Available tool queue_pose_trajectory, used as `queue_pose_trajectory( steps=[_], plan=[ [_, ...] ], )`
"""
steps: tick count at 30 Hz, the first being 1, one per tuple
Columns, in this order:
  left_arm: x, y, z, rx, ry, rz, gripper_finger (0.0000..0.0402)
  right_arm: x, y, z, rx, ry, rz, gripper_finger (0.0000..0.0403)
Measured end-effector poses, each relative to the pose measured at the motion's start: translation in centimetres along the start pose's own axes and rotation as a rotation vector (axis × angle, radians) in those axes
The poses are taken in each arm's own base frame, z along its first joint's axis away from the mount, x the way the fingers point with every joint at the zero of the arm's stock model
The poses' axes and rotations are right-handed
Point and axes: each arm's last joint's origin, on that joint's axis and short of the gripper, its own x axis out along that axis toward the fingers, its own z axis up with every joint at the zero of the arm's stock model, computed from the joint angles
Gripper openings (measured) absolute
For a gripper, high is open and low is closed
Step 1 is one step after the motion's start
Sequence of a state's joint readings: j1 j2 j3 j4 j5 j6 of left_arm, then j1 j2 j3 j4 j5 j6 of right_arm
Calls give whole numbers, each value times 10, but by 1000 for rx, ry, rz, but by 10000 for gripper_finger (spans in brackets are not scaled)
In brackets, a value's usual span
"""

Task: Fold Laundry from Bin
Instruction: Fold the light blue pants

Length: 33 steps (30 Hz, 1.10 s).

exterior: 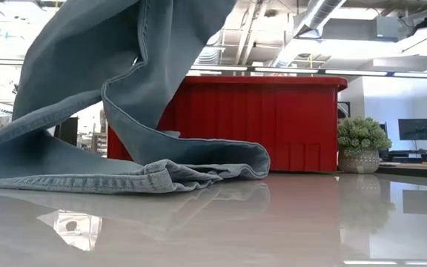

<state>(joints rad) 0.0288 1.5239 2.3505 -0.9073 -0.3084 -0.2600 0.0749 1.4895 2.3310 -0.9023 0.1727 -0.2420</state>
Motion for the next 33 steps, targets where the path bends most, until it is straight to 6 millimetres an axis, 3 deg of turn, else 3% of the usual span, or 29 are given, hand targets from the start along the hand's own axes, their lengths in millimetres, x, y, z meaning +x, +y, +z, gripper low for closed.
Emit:
queue_pose_trajectory(
  steps=[6,14,19,21,28,33],
  plan=[
    [1,0,-5,19,51,-3,0,-1,0,5,-11,-42,-18,121],
    [3,0,-6,7,56,6,0,25,3,-9,23,58,-15,298],
    [7,0,-9,8,71,10,0,34,2,-15,25,121,-113,381],
    [7,0,-9,10,78,12,0,33,1,-14,49,116,-122,395],
    [17,-2,-16,23,116,23,0,33,2,-18,86,144,-113,387],
    [19,-1,-16,40,114,35,0,37,-2,-31,154,257,-132,398]
  ],
)
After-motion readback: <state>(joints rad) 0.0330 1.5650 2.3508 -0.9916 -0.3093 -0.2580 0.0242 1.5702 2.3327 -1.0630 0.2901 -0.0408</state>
